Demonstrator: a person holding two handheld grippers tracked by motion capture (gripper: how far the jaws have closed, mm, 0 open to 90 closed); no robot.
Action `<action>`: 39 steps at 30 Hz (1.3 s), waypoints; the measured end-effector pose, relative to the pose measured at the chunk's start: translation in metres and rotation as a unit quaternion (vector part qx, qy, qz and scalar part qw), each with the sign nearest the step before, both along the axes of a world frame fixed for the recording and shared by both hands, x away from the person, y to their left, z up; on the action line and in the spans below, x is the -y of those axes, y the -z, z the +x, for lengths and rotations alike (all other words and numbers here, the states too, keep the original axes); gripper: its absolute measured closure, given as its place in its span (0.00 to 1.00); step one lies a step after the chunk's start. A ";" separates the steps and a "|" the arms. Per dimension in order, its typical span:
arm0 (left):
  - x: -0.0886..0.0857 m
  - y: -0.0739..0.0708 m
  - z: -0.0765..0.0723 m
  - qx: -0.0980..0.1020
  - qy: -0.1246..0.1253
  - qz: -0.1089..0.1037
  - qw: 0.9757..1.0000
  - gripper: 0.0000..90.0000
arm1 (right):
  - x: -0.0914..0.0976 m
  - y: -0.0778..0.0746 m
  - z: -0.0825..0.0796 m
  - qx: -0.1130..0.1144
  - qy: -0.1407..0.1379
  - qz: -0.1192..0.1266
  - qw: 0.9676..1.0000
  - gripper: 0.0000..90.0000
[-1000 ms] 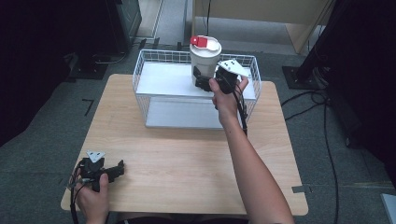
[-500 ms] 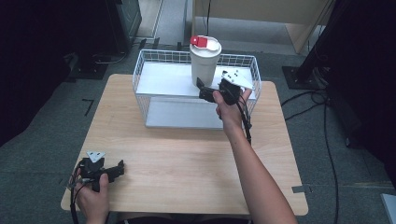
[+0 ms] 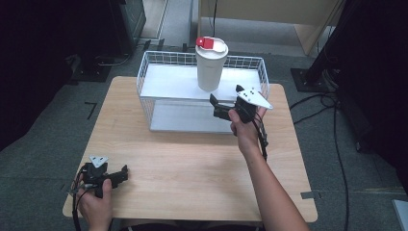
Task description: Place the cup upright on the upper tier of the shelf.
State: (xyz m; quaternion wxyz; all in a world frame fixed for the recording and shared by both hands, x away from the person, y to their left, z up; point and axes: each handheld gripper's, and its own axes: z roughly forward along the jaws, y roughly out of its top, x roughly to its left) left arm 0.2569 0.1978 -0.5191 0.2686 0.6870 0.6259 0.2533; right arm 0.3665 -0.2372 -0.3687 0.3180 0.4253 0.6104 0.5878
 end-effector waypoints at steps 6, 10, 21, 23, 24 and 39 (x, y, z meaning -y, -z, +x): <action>0.000 0.000 0.000 0.000 0.000 0.000 1.000 0.00 | 0.009 0.006 -0.009 -0.001 0.004 -0.002 1.000 0.00; 0.000 0.000 0.000 0.000 0.000 -0.001 1.000 0.00 | 0.016 0.011 -0.018 0.004 0.006 -0.002 1.000 0.00; 0.000 0.000 0.000 0.000 0.000 0.000 1.000 0.00 | 0.033 0.029 -0.040 0.001 0.012 -0.009 1.000 0.00; 0.000 0.000 0.000 0.000 0.000 0.001 1.000 0.00 | 0.038 0.033 -0.044 0.002 0.014 -0.010 1.000 0.00; 0.000 0.000 0.000 0.000 -0.001 -0.001 1.000 0.00 | 0.041 0.035 -0.046 0.002 0.016 -0.010 1.000 0.00; 0.000 0.000 0.000 -0.001 0.000 0.000 1.000 0.00 | 0.078 0.063 -0.068 -0.022 0.046 -0.012 0.999 0.00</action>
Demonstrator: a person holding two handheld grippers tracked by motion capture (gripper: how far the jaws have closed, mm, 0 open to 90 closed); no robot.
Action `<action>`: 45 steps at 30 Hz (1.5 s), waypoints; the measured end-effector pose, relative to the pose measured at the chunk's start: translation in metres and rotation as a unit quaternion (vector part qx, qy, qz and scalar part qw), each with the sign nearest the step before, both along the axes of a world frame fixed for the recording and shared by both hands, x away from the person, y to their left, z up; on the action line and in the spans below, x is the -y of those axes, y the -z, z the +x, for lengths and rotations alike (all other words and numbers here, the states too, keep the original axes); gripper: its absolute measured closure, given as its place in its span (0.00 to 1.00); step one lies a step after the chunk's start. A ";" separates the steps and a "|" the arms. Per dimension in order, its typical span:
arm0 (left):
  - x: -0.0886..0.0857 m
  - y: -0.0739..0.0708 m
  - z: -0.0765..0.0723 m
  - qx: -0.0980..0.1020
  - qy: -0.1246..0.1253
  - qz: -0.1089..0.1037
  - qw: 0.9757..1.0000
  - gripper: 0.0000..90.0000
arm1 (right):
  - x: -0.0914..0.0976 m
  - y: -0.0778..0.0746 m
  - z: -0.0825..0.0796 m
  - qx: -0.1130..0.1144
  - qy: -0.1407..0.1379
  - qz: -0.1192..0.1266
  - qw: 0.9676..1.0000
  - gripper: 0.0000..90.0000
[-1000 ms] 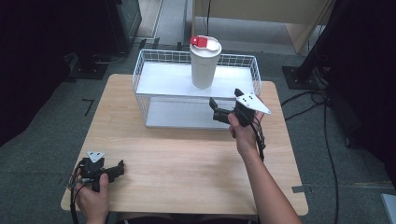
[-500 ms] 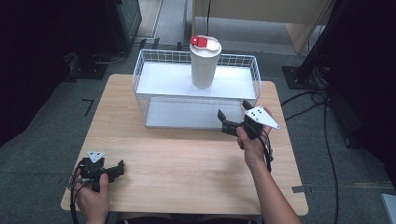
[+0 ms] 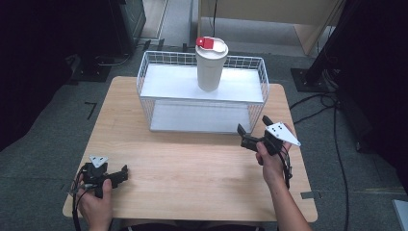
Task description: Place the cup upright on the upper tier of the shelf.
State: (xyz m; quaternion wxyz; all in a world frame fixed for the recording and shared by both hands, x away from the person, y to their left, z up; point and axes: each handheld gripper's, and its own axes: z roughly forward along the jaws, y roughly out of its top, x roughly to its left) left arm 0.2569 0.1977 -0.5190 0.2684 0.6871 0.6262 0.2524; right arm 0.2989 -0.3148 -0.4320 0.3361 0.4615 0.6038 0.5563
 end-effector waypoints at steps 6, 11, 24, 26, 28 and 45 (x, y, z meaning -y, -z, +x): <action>0.000 0.000 0.000 0.000 0.000 0.000 1.000 0.00 | 0.015 0.011 -0.010 -0.012 0.013 -0.002 1.000 0.00; 0.000 0.000 0.000 0.000 0.000 0.000 1.000 0.00 | 0.027 0.018 -0.019 -0.018 0.024 0.001 1.000 0.00; 0.000 0.000 0.000 0.001 -0.001 -0.001 1.000 0.00 | 0.052 0.037 -0.040 -0.042 0.046 -0.006 0.998 0.00; 0.000 0.000 0.000 0.001 -0.001 -0.001 1.000 0.00 | 0.055 0.039 -0.043 -0.047 0.048 -0.008 0.998 0.00; 0.000 0.000 0.000 0.001 0.000 -0.001 1.000 0.00 | 0.058 0.042 -0.046 -0.050 0.050 -0.010 0.997 0.00; 0.000 0.000 0.000 0.000 0.000 0.000 1.000 0.00 | 0.079 0.063 -0.066 -0.080 0.071 -0.026 0.994 0.00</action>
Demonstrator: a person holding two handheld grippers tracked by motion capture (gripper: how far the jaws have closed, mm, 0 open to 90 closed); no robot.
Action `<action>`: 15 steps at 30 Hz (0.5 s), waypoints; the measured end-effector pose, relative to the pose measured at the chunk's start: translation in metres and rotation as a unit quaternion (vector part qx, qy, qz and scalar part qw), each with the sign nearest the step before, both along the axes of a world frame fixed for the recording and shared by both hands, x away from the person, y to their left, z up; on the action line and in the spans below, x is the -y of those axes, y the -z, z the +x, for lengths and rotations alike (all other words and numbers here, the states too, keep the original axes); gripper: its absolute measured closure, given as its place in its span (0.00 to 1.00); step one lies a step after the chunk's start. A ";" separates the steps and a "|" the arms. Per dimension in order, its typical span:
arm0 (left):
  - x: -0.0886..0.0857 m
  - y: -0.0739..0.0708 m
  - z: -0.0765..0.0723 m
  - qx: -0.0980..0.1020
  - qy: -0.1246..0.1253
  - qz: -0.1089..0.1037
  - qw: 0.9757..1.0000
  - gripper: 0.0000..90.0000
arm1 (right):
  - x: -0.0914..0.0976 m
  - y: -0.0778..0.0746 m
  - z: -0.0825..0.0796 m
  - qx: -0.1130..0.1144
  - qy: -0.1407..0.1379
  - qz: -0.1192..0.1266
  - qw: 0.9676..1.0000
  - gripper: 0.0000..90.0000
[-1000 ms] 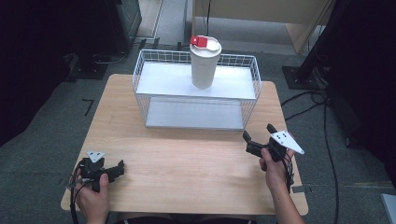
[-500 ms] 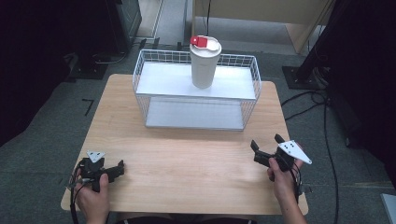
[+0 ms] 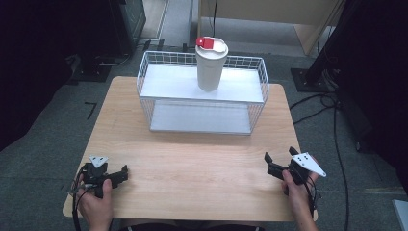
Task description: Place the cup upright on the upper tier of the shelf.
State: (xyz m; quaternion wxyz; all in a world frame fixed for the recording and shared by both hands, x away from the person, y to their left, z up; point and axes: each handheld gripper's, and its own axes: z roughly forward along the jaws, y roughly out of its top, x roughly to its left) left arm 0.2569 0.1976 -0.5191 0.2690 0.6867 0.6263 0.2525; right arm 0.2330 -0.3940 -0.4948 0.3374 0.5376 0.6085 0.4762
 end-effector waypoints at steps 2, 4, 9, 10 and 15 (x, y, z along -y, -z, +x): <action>0.000 0.000 0.000 0.000 0.000 0.000 1.000 0.00 | 0.002 0.002 -0.002 -0.004 0.003 -0.002 1.000 0.00; 0.000 0.000 0.000 0.000 0.000 0.000 1.000 0.00 | 0.005 0.004 -0.005 -0.008 0.006 -0.001 1.000 0.00; 0.000 0.000 0.000 0.000 0.000 0.000 1.000 0.00 | 0.011 0.009 -0.012 -0.020 0.009 -0.010 1.000 0.00; 0.000 0.000 0.000 0.000 0.000 0.000 1.000 0.00 | 0.012 0.010 -0.014 -0.022 0.009 -0.013 1.000 0.00; 0.000 0.000 0.000 0.000 0.000 0.000 1.000 0.00 | 0.020 0.014 -0.021 -0.030 0.015 -0.015 0.999 0.00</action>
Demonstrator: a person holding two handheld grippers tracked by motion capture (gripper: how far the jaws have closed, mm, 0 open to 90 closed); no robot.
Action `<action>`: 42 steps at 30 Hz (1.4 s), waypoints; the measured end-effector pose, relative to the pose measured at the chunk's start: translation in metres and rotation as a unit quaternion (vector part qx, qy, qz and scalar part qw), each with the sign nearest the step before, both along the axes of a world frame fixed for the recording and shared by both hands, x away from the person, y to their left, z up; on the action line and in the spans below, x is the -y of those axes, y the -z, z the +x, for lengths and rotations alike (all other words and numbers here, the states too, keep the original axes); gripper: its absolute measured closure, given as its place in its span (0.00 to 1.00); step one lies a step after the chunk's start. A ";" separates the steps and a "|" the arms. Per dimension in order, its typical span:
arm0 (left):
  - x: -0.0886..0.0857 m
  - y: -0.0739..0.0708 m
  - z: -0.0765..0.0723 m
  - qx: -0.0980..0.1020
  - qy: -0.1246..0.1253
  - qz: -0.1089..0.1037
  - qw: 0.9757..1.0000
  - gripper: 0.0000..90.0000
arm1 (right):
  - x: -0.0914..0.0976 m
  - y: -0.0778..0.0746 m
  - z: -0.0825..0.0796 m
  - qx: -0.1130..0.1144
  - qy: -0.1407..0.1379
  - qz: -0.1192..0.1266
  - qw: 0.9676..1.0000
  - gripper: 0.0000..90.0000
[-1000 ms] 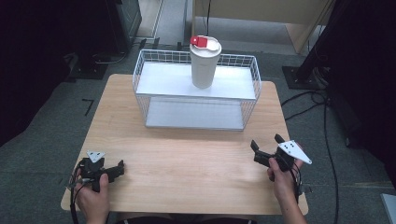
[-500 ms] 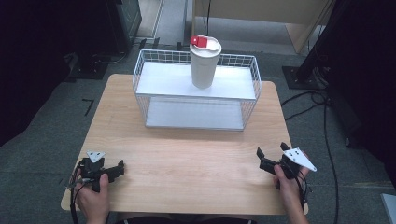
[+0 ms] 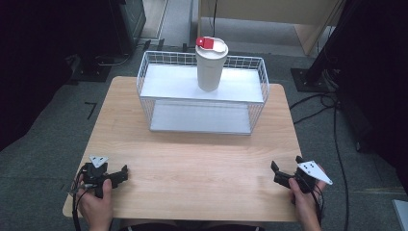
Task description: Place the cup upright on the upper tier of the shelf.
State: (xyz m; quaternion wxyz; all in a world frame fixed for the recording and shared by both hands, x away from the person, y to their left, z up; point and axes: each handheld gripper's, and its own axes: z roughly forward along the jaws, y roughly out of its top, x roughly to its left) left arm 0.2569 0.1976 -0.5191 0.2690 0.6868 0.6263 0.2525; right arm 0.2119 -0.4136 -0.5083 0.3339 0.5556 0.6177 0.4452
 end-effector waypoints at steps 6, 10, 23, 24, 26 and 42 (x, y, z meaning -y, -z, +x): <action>0.000 0.000 0.000 0.000 0.000 0.000 1.000 0.00 | 0.008 0.006 -0.009 -0.009 0.009 -0.002 1.000 0.00; 0.000 0.000 0.000 0.000 0.000 0.000 1.000 0.00 | 0.011 0.011 -0.013 -0.018 0.011 -0.006 1.000 0.00; 0.000 0.000 0.000 0.000 0.000 0.000 1.000 0.00 | 0.016 0.012 -0.016 -0.075 -0.008 -0.025 0.997 0.00; 0.000 0.000 0.000 0.000 0.000 0.000 1.000 0.00 | 0.017 0.012 -0.016 -0.084 -0.004 -0.023 0.996 0.00; 0.000 0.000 0.000 0.000 0.000 0.000 1.000 0.00 | 0.018 0.013 -0.015 -0.097 -0.001 -0.028 0.995 0.00; 0.000 0.000 0.000 0.000 0.000 0.000 1.000 0.00 | 0.021 0.017 -0.015 -0.170 0.026 -0.070 0.983 0.00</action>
